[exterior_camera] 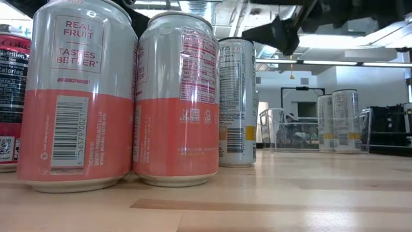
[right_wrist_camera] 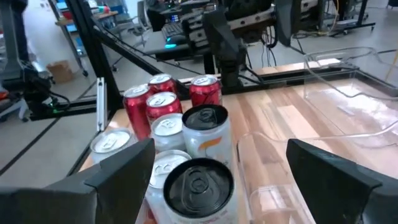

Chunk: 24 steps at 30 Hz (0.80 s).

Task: Sort soda cans
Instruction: Put the right black and white soda can in the right transparent bin

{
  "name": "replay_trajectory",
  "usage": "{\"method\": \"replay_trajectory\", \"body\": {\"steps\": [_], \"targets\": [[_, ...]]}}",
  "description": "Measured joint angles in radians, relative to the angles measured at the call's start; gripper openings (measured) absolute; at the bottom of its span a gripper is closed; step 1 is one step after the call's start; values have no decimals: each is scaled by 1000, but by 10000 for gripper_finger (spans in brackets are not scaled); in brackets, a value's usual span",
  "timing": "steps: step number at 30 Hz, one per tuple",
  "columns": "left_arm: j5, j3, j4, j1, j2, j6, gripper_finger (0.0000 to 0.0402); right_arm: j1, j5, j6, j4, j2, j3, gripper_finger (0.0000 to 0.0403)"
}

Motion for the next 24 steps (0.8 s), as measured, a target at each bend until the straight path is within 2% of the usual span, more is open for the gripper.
{"method": "replay_trajectory", "body": {"steps": [6, 8, 11, 19, 24], "targets": [[-121, 0, 50, 0, 0, 56, 247, -16, -30, -7, 143, 124, 0, 390], [-141, 0, 48, 0, 0, 66, 247, -10, -74, -7, 178, 160, 0, 397], [-142, 0, 47, 0, 0, 77, 247, 8, -80, -15, 207, 204, 0, 398], [-143, 0, 47, 0, 0, 94, 247, 7, -51, -28, 175, 278, 43, 400], [-143, 0, 47, 0, 0, 94, 247, 3, -51, -69, 88, 321, 109, 400]]}}
